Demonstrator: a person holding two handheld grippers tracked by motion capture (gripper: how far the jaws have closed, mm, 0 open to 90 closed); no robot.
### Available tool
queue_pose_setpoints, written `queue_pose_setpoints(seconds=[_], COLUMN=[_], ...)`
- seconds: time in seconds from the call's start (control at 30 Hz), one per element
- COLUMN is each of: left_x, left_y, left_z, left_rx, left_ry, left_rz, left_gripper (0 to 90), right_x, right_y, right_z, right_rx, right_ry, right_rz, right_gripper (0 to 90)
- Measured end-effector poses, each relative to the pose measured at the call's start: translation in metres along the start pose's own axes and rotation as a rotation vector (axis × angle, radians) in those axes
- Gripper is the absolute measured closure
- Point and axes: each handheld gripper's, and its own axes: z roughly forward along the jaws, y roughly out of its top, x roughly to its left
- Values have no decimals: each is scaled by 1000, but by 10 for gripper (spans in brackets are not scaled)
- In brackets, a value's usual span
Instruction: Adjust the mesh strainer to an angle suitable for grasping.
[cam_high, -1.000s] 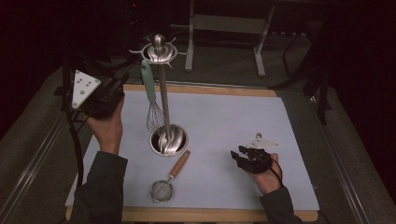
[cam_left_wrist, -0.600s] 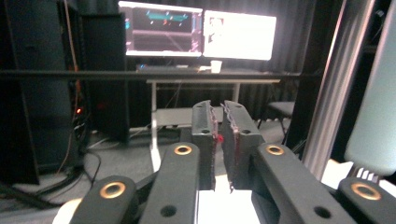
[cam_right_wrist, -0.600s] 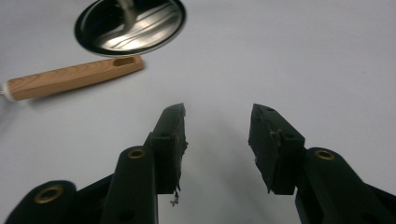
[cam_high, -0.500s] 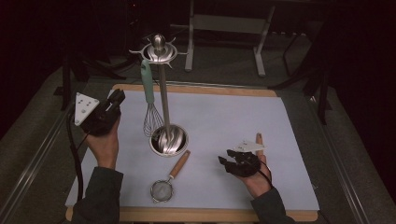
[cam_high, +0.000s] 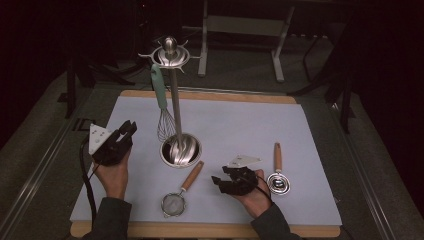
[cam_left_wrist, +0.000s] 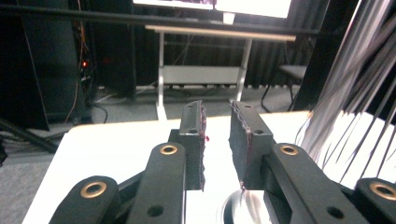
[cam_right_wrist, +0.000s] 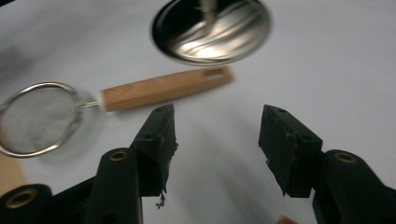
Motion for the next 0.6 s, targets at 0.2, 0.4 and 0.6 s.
queue_pose_setpoints(seconds=[0.2, 0.4, 0.6], left_x=[4, 8, 10], left_y=[-32, -56, -73], left_z=[-2, -3, -2], left_rx=[57, 104, 147], left_ry=[16, 26, 31], left_rz=[-36, -59, -65], left_gripper=[721, 693, 682], right_x=[25, 50, 70], right_y=[2, 8, 10], right_z=[17, 37, 56], right_rx=[25, 63, 90], right_ry=[34, 60, 44], right_rz=[-31, -74, -66], right_gripper=[363, 270, 152])
